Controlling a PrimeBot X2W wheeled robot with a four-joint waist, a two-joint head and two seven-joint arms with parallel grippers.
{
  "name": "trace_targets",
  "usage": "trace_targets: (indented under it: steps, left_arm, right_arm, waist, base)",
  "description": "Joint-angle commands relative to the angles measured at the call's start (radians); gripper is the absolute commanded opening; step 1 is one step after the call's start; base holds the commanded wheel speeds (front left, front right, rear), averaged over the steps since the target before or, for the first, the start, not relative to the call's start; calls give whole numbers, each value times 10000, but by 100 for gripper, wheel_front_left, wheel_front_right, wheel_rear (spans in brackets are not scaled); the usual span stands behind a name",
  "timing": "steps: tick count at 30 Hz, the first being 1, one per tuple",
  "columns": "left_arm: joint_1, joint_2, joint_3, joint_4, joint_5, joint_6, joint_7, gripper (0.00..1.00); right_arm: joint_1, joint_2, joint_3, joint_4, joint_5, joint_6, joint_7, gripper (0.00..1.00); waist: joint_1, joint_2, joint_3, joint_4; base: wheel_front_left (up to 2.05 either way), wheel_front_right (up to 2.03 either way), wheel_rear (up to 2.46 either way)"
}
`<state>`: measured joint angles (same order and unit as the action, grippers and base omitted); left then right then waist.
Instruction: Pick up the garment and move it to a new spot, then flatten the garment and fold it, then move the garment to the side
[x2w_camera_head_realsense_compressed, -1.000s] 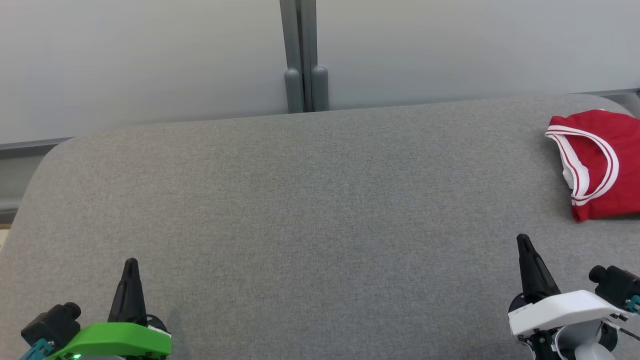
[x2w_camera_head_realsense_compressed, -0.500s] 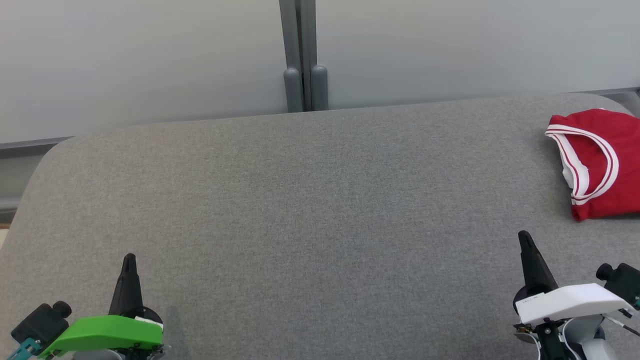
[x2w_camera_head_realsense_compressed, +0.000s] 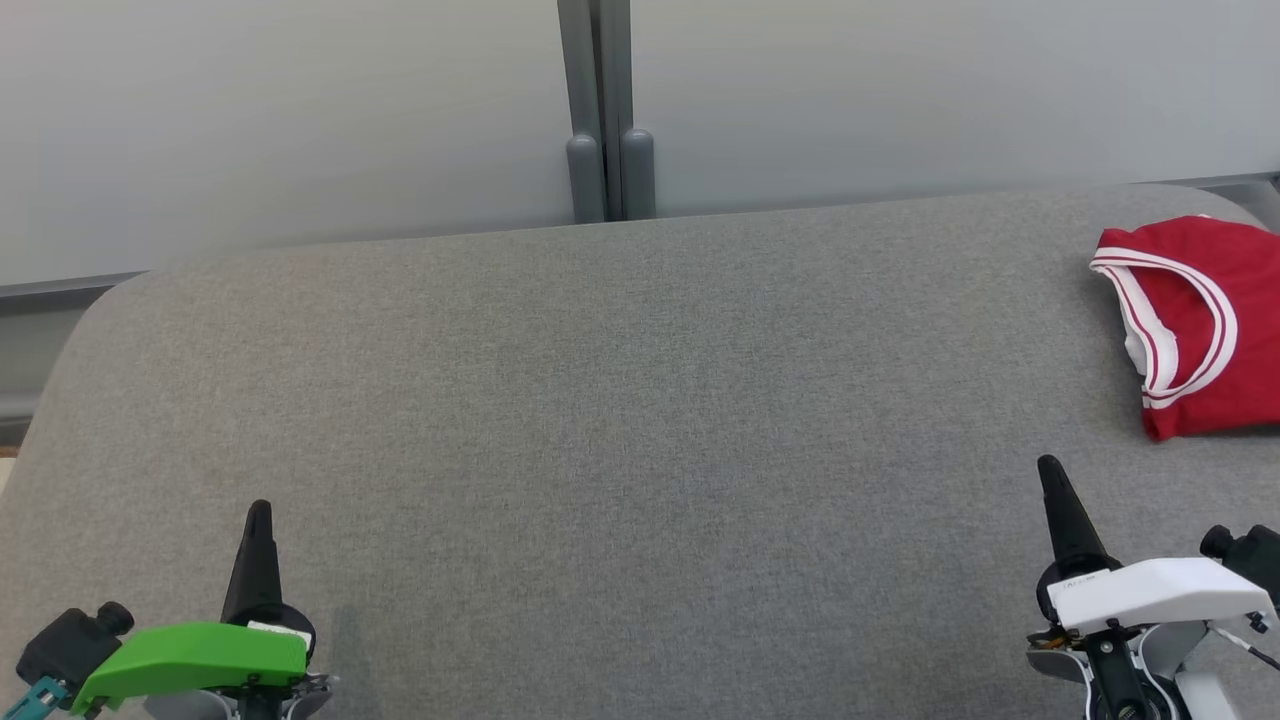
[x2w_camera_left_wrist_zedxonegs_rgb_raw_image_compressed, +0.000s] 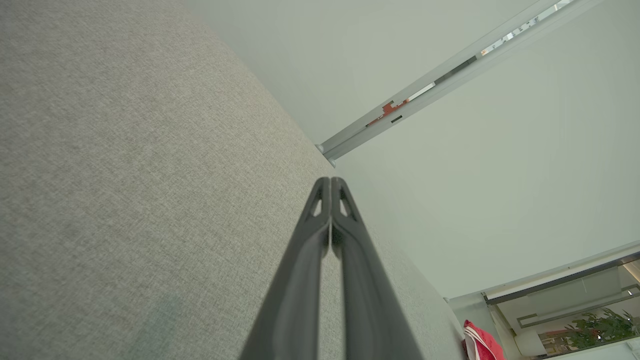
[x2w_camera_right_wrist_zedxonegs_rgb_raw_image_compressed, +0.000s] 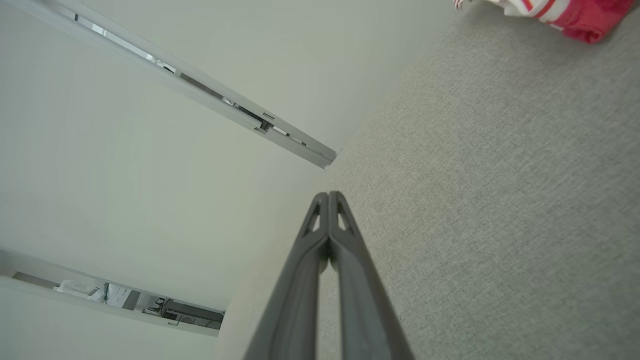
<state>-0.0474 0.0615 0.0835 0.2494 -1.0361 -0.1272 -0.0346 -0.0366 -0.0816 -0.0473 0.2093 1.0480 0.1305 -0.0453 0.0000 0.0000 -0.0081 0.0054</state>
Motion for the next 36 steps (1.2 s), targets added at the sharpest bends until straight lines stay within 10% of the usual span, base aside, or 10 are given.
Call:
trace_targets:
  steps: [1,36]
  left_arm:
    - [-267,30,51,-110,-297,-29,66,0]
    - [-520,-52,222,-80,-3547,-47,932,0]
  right_arm:
    - [-232,-14,-55,-56,291,6,71,0]
    - [-552,151,-381,188,3511,6,952,0]
  waist:
    - [0,0,2,-1]
    - [0,0,59,-28]
  base:
    - [0,0,0]
    - [0,0,0]
